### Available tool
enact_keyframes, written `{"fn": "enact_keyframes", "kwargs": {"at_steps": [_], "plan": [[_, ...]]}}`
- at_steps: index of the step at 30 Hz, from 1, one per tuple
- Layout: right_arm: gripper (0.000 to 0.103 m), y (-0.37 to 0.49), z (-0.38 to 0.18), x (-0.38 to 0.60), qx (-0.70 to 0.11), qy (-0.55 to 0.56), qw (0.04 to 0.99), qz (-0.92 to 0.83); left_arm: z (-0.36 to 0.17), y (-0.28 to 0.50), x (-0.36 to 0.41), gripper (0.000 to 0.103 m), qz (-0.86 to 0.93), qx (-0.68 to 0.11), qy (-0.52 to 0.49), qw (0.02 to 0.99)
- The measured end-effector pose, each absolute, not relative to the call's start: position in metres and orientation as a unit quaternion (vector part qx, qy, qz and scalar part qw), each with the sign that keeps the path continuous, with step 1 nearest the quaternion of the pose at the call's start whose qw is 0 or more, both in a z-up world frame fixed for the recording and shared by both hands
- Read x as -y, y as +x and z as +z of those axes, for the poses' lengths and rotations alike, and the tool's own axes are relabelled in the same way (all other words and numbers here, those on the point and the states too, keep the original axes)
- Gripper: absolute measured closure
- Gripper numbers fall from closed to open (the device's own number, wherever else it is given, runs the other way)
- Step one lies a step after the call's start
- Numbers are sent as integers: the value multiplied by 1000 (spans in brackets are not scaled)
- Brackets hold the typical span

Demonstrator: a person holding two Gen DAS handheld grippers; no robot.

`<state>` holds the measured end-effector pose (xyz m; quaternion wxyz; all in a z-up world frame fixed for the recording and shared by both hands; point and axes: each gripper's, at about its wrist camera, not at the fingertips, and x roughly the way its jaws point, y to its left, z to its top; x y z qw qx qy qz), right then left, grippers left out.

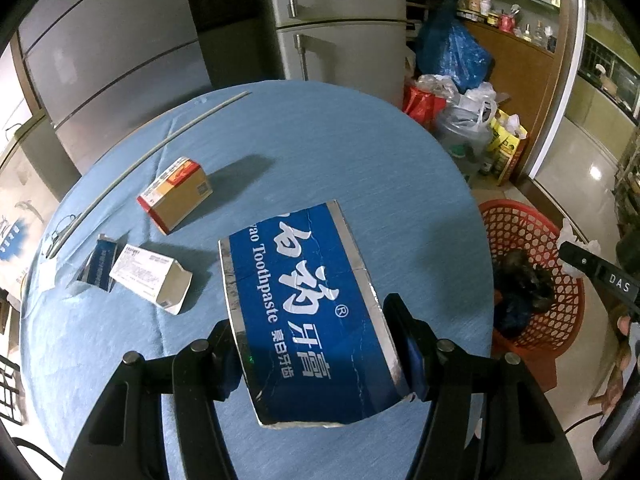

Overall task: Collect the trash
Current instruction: 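Release the tissue with the right tool while the left tool drops the toothpaste box into the basket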

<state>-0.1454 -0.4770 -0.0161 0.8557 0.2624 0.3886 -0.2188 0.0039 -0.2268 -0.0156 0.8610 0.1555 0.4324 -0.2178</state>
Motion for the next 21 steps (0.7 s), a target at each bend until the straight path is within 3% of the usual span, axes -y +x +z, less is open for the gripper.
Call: {"fn": "enact_keyframes", "kwargs": {"at_steps": [13,16,18,21], "plan": [[57,-147,-50,499,-419,273,832,-240,-9,7,250,38,-246,-421,165,858],[50,-146,-60,505,-437,279,817,-251,-9,4,258,38,-255,-418,169,855],[28,-145,-70,510,-455,290,803,-254,-7,3,265,38,-263,-417,172,853],[25,-151,-74,517,-456,299,796,-265,-4,-1,277,38,-277,-411,177,850]]}}
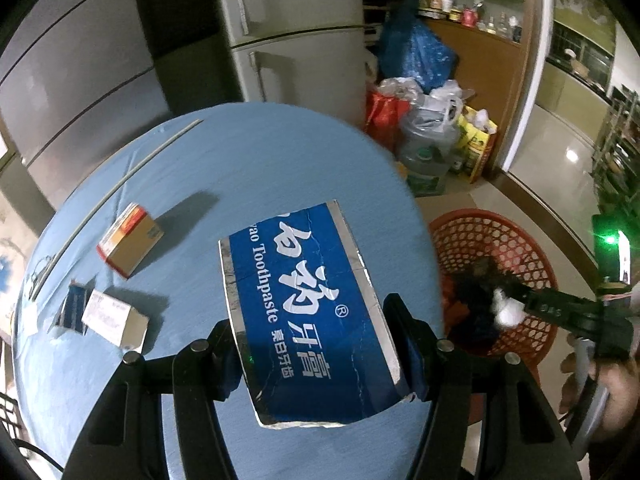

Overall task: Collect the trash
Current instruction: 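Release the tissue with the right tool while the left tool drops the toothpaste box into the basket, then return both open tools to the table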

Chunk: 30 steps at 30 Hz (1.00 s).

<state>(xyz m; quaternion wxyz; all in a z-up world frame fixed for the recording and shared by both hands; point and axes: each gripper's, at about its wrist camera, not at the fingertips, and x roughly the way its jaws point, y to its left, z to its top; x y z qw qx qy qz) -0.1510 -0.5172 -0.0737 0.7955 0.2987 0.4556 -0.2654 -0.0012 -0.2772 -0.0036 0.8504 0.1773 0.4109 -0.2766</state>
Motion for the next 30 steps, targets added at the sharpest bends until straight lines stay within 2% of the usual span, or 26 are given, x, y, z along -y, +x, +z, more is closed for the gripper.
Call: {"fn": "enact_keyframes", "kwargs": {"at_steps": [9,19,24,30], "plan": [[23,-184,-47,541,-404,306,802,-316,0,-18,336,38,-352,-405,200,820],[23,-213,-29,566,-375,323,795,-350,-38,-14,412,35,-419,-486,226,734],[23,-212,-28,564,-375,324,796,-348,-29,-4,399,26,-417,-487,199,741],[23,-192,-17,551,-370,314,813,-322,-8,13,354,25,-385,-477,156,775]]}}
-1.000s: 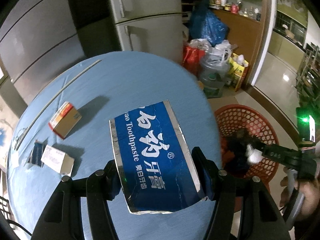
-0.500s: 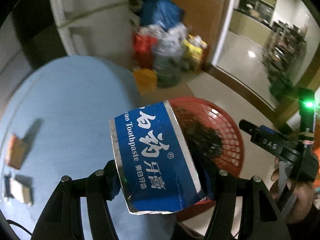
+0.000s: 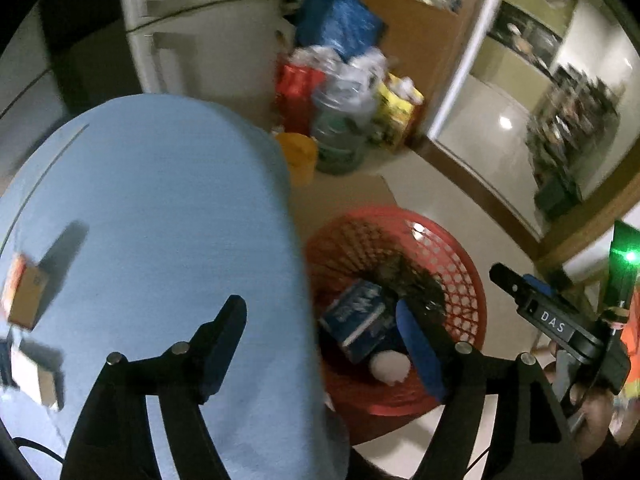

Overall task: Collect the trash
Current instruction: 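Return both open tools to the table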

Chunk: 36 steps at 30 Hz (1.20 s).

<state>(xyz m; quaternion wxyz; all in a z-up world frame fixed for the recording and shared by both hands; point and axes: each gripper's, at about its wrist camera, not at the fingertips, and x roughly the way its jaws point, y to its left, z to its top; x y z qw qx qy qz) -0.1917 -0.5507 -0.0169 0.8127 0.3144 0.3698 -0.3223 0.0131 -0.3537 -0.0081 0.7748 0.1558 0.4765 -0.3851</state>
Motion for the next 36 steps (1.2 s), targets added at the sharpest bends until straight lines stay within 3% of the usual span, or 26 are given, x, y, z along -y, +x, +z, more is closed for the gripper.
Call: {"fn": "enact_keyframes", "kwargs": {"at_steps": [23,36], "plan": [[23,-77,29,350,-424,169,886,-86,-23,25,61,25,-92,-463,64,879],[23,-34,35,258,-452,85,888,-20,-41,33,-51,25,11,-469,-12,883]]}}
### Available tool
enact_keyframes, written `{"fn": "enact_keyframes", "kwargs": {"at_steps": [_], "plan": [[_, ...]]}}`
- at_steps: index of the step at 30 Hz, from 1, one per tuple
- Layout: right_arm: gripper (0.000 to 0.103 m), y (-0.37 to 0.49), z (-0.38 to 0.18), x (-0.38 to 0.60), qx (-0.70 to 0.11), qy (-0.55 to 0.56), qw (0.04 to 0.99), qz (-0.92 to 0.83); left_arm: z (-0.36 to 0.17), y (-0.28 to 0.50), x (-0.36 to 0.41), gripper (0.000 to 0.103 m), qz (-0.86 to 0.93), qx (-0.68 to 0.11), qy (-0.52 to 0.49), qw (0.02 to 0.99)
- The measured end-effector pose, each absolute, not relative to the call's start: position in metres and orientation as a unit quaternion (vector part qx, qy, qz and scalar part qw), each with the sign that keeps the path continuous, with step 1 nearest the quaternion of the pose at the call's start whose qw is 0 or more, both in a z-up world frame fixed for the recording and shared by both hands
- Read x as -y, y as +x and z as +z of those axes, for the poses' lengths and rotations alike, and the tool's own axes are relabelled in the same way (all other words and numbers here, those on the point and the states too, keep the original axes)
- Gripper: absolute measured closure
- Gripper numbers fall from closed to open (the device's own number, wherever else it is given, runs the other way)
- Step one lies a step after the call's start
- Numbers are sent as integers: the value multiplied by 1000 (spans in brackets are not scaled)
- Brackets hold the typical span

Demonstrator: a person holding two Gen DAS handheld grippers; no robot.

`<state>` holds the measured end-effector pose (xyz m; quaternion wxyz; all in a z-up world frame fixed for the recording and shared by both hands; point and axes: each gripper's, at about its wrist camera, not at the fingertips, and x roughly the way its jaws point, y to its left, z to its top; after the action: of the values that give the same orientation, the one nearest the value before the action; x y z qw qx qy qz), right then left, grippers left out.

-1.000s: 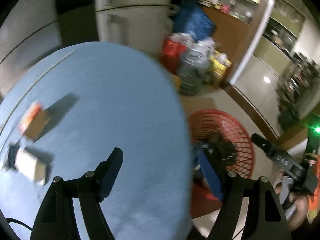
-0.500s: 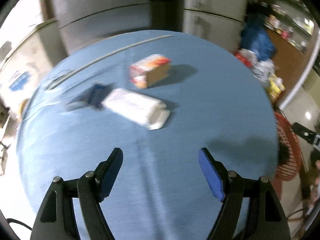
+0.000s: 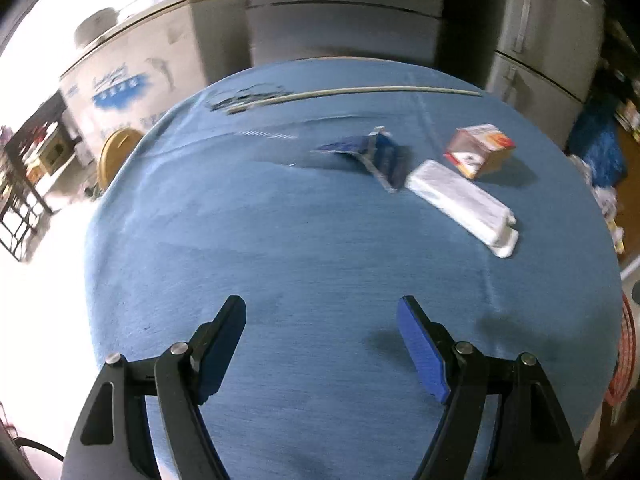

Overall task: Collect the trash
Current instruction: 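Return both open tools to the table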

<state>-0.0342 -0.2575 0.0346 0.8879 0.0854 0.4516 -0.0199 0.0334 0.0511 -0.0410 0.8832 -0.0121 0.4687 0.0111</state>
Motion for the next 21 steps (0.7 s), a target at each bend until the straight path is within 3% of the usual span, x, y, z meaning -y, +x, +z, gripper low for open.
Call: {"fn": "enact_keyframes", "kwargs": {"at_steps": [14,19,21], "plan": [[23,-11,-3,225,-483,63,873,-11,-79,46,-76,25,59,-504,-26,861],[23,-10,-10,228,-489,68,870,-17,-81,45,-77,18,67,-501,-29,862],[23,-9,-12,228,-490,70,869,-19,-84,44,-81,5,74,-504,-38,860]]}}
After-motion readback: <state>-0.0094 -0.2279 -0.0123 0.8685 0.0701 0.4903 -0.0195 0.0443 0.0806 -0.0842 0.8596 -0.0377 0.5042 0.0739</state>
